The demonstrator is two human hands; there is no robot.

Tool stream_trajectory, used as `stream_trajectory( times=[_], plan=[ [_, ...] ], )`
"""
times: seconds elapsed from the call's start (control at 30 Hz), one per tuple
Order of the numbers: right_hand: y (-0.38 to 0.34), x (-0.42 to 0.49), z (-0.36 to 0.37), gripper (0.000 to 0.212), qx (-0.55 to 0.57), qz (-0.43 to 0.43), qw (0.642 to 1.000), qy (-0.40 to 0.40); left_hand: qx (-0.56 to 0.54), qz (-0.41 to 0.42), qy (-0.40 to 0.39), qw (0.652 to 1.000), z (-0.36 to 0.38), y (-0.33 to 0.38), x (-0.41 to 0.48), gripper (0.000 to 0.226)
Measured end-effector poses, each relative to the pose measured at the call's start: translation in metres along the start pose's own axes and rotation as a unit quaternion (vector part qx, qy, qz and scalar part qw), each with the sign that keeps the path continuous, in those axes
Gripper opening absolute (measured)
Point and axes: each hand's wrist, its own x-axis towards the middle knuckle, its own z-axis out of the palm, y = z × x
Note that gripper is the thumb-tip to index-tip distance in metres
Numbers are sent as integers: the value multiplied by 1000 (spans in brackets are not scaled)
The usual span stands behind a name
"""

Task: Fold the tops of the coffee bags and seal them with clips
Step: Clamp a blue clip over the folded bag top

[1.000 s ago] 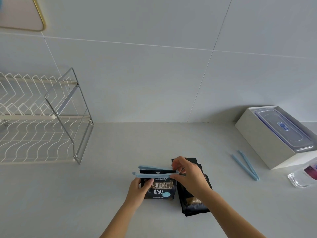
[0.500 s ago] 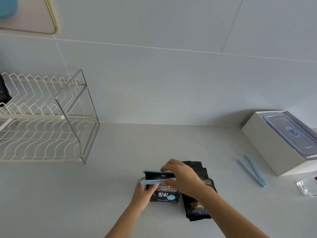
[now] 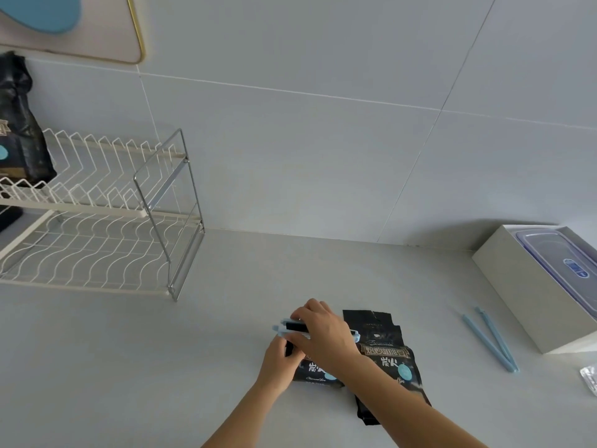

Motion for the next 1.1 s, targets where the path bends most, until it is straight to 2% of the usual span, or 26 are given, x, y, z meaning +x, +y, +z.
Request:
stream_trajectory(
  times=[0.2, 0.4, 0.53, 0.67, 0.87, 1.0, 1.1],
  plan=[
    [-8, 4, 5, 27, 1, 7, 1000, 9, -8, -5, 23, 1000, 3, 0, 0, 31],
    [-9, 8, 7, 24, -5, -1, 1000, 10, -15, 0, 40, 999, 6, 0, -2, 24],
    [-7, 5, 11, 19, -14, -23, 999, 26, -16, 0, 43, 999, 7, -1, -3, 7],
    [-8, 3, 13, 16, -31, -50, 998, 24, -25, 0, 49, 998, 6, -3, -3, 32],
    [-8, 4, 14, 10, -34, -60, 998, 14, -9, -13, 49, 999, 6, -2, -4, 39],
    [-5, 6, 15, 11, -36, -66, 997, 10, -18, -14, 49, 999, 5, 0, -6, 31],
    [-3, 9, 16, 14, -35, -66, 997, 13, -33, -27, 26, 999, 2, 5, -7, 16]
  ],
)
